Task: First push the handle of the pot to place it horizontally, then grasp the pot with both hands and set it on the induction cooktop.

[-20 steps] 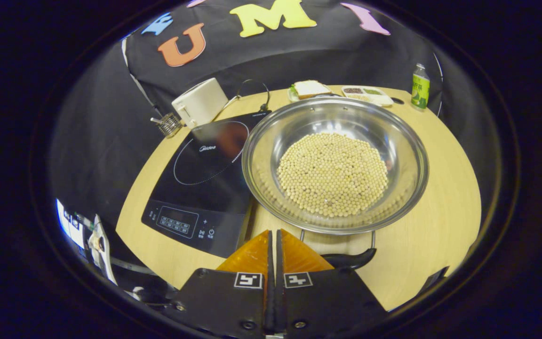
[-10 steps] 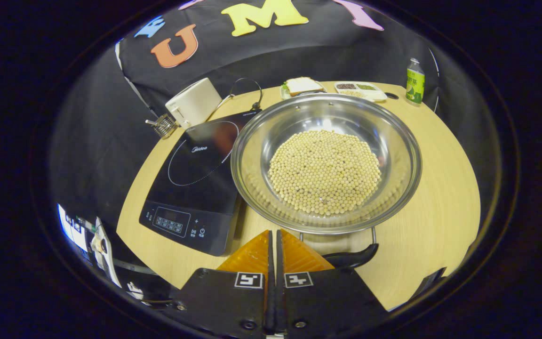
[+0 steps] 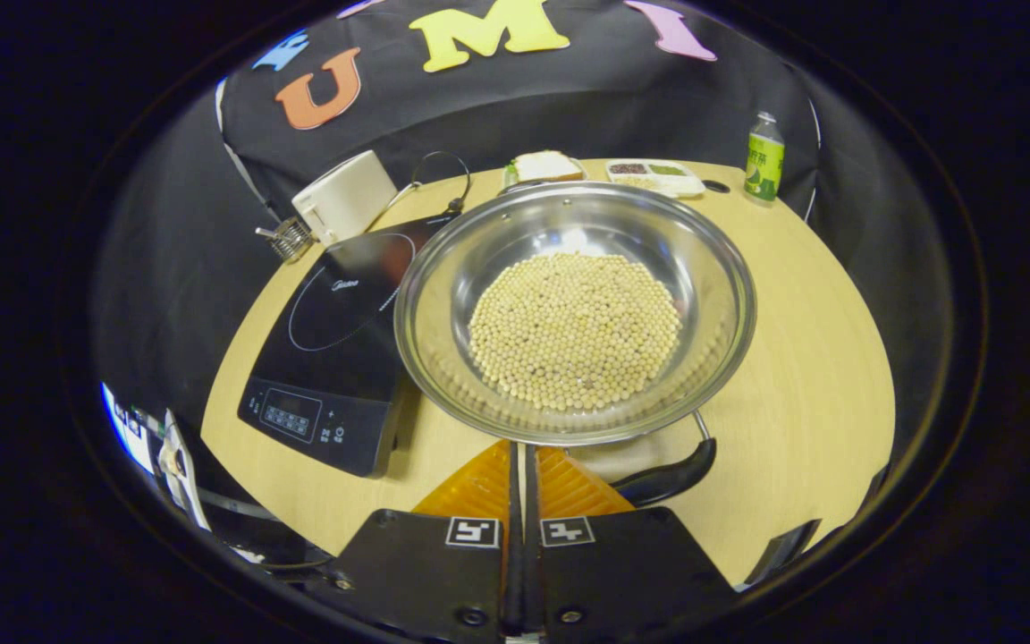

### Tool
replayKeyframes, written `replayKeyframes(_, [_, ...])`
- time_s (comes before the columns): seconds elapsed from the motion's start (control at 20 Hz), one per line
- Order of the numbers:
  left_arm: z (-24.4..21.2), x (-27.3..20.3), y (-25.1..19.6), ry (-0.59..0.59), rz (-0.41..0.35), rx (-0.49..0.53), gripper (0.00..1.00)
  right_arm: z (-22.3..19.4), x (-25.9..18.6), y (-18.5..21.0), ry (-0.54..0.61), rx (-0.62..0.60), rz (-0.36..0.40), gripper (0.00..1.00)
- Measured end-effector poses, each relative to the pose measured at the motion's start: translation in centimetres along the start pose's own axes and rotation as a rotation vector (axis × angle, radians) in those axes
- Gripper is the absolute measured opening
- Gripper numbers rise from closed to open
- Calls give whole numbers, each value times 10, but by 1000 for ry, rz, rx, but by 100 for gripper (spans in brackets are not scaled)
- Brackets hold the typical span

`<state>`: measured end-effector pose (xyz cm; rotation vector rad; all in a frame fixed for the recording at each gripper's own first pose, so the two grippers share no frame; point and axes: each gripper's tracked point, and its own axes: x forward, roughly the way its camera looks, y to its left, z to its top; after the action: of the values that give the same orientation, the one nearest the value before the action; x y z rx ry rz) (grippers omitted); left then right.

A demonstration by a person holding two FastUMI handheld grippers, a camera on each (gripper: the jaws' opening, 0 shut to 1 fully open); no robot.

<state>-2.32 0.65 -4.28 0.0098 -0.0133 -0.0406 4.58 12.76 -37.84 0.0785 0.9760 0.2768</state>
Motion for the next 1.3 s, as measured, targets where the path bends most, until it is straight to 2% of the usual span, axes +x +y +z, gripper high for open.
replayKeyframes(0.05, [1, 0, 0, -2, -1, 4, 96, 1, -1, -3, -1, -1, 2, 1])
replayKeyframes(0.2, [1, 0, 0, -6, 1, 1, 95, 1, -3, -14, -4, -10, -2, 4])
replayKeyframes(0.4, [-2, 0, 2, -4, 2, -10, 95, 3, -5, -31, -14, -1, -20, 4])
replayKeyframes(0.45, [-2, 1, 0, -11, 0, -6, 96, 4, -5, -34, -14, 4, -20, 1])
replayKeyframes(0.5, [-1, 1, -2, -16, -5, -2, 95, 4, -5, -37, -13, 6, -21, 4])
replayKeyframes(0.55, [-1, 0, -5, -17, -12, 0, 96, 4, -6, -40, -15, 6, -25, 1])
replayKeyframes(0.9, [4, -4, -22, -36, -56, -13, 96, 11, -10, -74, -63, -52, -99, 4])
replayKeyframes(1.3, [10, -7, -14, -32, -36, -29, 96, 21, -10, -112, -57, -1, -119, 4])
